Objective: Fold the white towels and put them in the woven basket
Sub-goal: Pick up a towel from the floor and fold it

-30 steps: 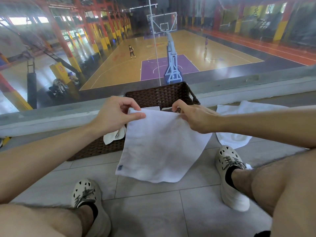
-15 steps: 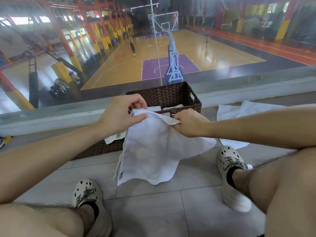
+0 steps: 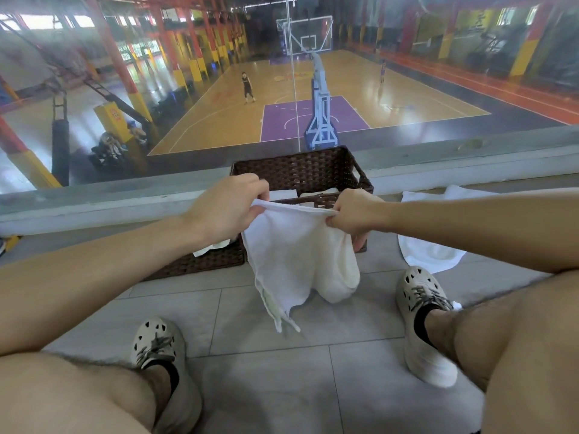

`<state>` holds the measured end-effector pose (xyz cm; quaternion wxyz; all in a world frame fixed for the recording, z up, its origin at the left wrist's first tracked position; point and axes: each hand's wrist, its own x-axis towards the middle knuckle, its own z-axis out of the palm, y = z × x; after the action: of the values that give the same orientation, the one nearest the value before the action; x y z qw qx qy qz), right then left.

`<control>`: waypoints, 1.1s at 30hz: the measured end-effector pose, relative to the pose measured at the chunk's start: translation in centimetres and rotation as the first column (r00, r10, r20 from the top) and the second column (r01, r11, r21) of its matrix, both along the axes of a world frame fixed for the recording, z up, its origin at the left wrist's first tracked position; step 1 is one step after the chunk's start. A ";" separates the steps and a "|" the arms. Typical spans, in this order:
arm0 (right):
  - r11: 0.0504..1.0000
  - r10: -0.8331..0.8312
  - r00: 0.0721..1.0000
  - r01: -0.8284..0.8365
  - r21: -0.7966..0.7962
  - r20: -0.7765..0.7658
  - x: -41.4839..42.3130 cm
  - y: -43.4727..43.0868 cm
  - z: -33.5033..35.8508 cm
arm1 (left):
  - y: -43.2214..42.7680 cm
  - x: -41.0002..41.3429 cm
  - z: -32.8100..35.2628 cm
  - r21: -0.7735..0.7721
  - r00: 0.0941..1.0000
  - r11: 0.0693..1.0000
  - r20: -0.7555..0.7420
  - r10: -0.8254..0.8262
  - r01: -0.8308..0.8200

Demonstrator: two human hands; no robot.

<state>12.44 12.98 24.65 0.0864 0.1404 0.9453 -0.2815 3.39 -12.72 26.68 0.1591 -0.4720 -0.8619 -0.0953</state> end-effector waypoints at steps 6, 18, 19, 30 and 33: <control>0.888 -0.195 0.981 0.179 -0.425 0.005 0.3 -1.3 1.2 | -1.1 0.2 -2.1 -0.135 0.986 0.980 -0.069 -0.153 0.143; 0.618 -0.294 0.949 0.281 -0.734 0.116 0.5 -1.9 1.7 | 2.0 3.7 -1.6 -0.022 0.884 0.996 0.459 0.090 -0.089; 0.597 -0.297 0.947 0.287 -0.749 0.126 0.6 -1.9 1.7 | 2.2 3.7 -1.9 -0.012 0.910 0.996 0.405 0.089 -0.092; 0.484 -0.231 0.951 0.295 -0.824 0.205 0.7 -3.2 2.5 | 3.3 3.5 -3.2 0.065 0.961 0.993 0.263 0.081 -0.101; 0.672 -0.151 0.965 0.259 -0.694 0.215 1.0 -2.7 2.7 | 2.8 2.5 -3.3 0.134 0.947 0.980 0.306 0.101 -0.148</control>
<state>13.47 10.33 27.33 0.1677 0.2204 0.7304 -0.6243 5.92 -9.89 23.40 0.0695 -0.3831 -0.8940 -0.2216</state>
